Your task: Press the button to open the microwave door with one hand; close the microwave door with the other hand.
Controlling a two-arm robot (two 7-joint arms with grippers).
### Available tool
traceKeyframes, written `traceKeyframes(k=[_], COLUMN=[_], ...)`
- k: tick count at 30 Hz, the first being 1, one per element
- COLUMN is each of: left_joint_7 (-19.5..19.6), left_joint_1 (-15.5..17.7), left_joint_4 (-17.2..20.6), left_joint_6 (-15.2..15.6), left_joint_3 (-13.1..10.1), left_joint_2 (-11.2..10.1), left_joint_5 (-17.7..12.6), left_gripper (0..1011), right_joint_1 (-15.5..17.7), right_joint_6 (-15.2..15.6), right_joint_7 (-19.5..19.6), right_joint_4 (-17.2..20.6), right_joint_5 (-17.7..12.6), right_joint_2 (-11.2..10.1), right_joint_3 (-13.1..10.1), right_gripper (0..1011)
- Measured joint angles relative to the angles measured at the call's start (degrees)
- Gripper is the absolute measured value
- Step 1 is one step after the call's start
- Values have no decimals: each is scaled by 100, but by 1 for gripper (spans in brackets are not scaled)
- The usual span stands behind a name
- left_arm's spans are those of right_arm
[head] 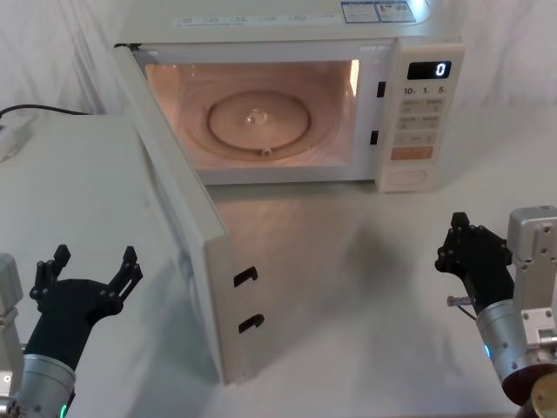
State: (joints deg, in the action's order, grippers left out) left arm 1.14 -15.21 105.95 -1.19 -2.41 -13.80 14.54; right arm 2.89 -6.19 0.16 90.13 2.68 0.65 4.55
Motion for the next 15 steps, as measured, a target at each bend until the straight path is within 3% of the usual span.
traceKeyframes(k=[7,15], left_joint_7=[0,0], left_joint_1=[0,0], left_joint_4=[0,0], left_joint_6=[0,0], left_joint_3=[0,0], left_joint_2=[0,0], left_joint_5=[0,0], left_gripper=[1001,1001], right_joint_1=[3,6], right_joint_6=[10,16], right_joint_7=[-1,-1], right_joint_4=[0,0], right_joint_5=[1,3], right_joint_2=[0,0], right_joint_3=[6,12], right_gripper=[37,252])
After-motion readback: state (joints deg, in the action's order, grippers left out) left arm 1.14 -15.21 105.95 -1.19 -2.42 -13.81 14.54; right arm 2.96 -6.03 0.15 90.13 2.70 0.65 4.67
